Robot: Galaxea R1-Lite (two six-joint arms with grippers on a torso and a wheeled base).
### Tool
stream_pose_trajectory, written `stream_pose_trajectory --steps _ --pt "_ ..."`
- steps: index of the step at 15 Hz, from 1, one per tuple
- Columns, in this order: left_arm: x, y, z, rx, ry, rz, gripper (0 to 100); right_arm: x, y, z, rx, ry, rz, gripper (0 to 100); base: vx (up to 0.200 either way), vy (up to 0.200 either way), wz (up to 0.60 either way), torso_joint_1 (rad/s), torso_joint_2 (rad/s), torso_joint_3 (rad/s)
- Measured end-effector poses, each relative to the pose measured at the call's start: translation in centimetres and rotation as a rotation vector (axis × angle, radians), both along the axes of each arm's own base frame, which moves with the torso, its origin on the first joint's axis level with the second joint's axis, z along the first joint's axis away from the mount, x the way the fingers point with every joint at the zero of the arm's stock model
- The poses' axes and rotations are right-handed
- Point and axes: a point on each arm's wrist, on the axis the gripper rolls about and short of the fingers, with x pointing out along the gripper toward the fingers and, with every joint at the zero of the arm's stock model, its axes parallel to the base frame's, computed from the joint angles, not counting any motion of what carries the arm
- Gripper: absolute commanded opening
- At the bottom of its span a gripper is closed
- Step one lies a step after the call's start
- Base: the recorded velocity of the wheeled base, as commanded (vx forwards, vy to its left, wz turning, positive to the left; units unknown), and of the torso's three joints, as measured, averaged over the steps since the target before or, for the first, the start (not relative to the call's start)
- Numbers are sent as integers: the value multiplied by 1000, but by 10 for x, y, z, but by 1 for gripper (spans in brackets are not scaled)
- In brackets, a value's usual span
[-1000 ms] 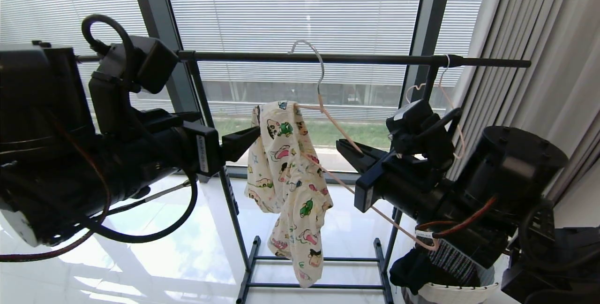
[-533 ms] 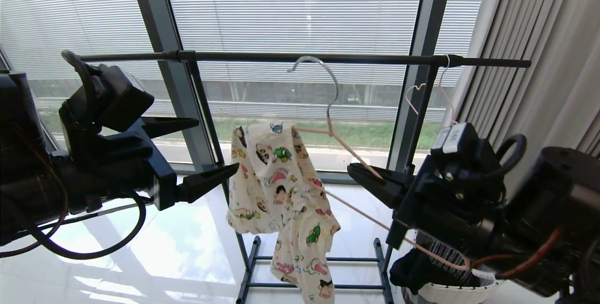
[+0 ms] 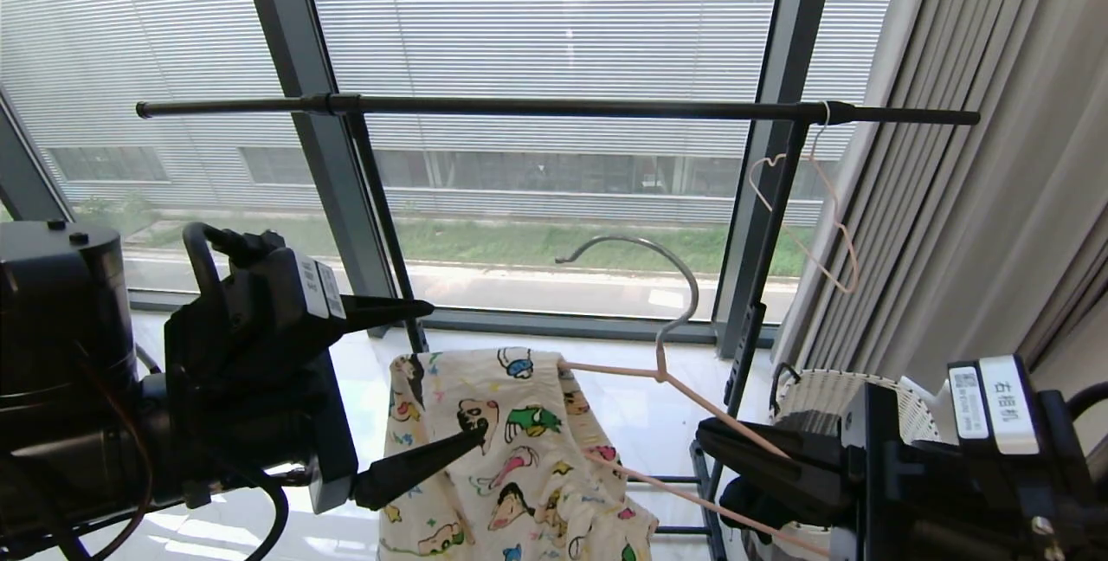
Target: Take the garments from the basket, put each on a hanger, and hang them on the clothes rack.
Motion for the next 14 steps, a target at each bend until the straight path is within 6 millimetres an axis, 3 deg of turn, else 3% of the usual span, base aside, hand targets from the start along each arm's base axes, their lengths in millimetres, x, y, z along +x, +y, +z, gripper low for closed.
stream_pose_trajectory --steps 8,9,14 --pt "-6 -15 -11 22 41 -81 100 -29 8 1 -5 -48 142 0 0 0 0 0 0 0" --pt "-7 -16 -11 23 42 -90 0 -31 9 1 -4 -51 153 0 0 0 0 0 0 0" --pt "-16 -19 -18 39 63 -130 0 -34 9 2 -3 -68 168 0 0 0 0 0 0 0"
